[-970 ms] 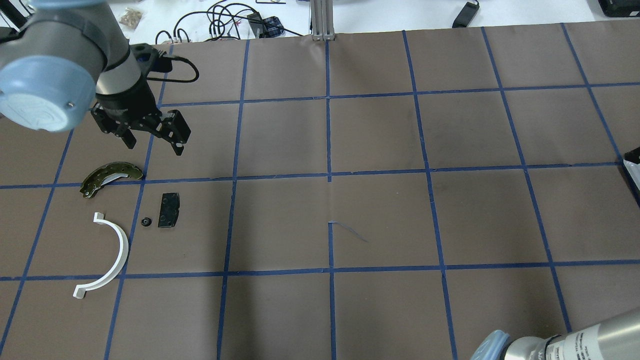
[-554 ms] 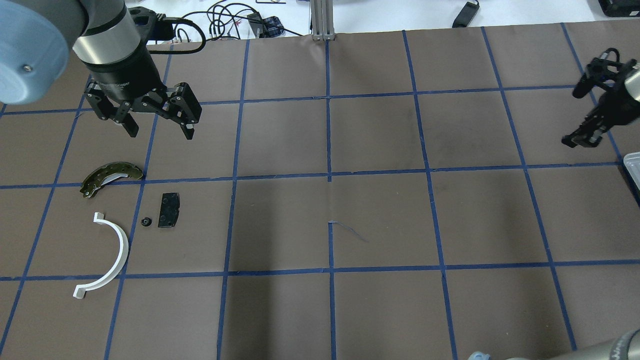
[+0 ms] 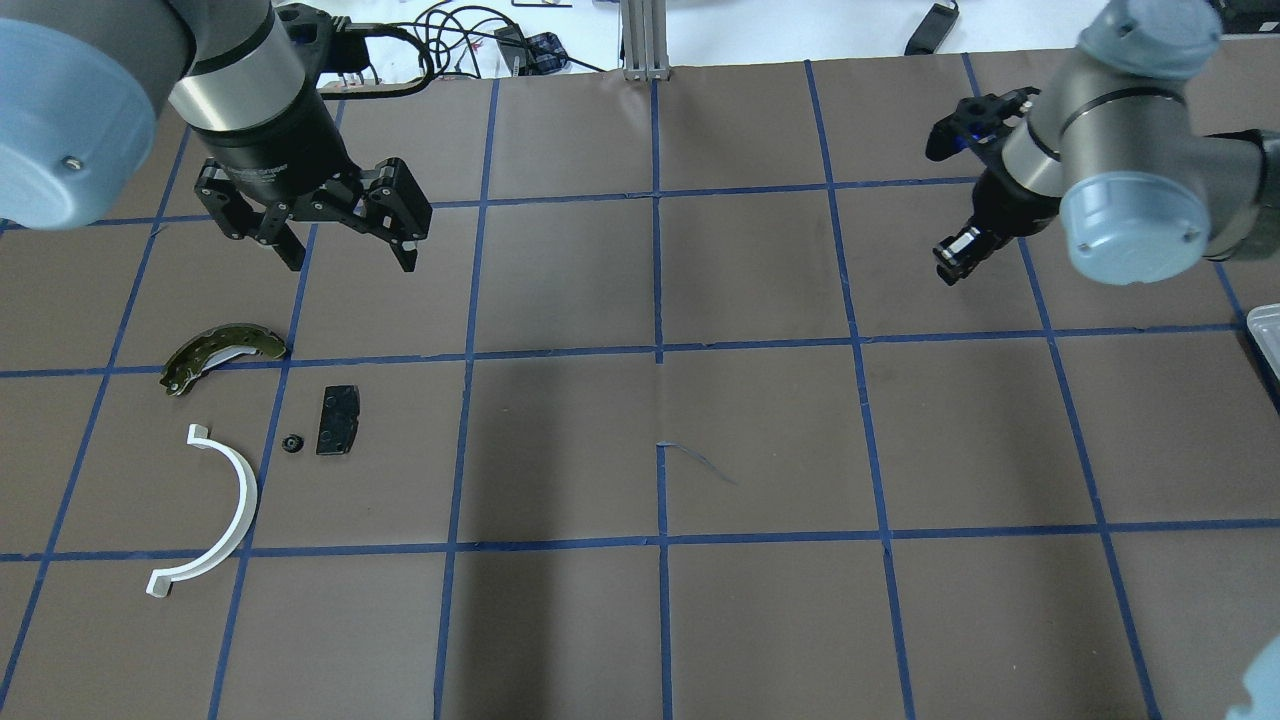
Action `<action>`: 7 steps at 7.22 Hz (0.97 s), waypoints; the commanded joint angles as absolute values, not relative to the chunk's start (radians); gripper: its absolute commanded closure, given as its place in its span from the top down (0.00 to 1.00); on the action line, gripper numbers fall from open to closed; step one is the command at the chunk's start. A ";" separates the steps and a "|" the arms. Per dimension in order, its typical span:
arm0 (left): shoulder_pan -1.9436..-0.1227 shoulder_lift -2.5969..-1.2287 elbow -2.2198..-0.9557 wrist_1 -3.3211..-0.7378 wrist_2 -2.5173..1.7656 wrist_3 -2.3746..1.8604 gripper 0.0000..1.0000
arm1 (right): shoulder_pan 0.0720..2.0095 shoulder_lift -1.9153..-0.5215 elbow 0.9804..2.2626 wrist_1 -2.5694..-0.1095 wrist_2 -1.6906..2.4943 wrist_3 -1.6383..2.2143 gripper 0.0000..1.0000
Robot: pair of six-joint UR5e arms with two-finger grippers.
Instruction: Place bearing gear from tray to pile
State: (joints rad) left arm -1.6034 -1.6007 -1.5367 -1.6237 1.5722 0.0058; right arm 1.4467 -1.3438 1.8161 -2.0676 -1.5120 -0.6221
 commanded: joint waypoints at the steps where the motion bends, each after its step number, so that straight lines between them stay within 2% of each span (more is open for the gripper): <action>1: -1.595 -1.603 -1.535 -1.612 1.508 0.014 1.00 | 1.666 -1.330 1.818 -2.095 -1.534 -0.268 0.04; 4: -1.594 -1.597 -1.542 -1.592 1.522 0.023 1.00 | 1.883 -1.238 1.816 -2.199 -1.543 0.182 0.04; 7: -1.594 -1.594 -1.551 -1.591 1.529 0.023 1.00 | 2.005 -1.116 1.816 -2.382 -1.540 0.449 0.03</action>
State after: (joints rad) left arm -1.5938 -1.5961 -1.5455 -1.5927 1.5271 0.0228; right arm 1.9613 -1.1678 1.8166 -2.3026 -1.5411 0.3526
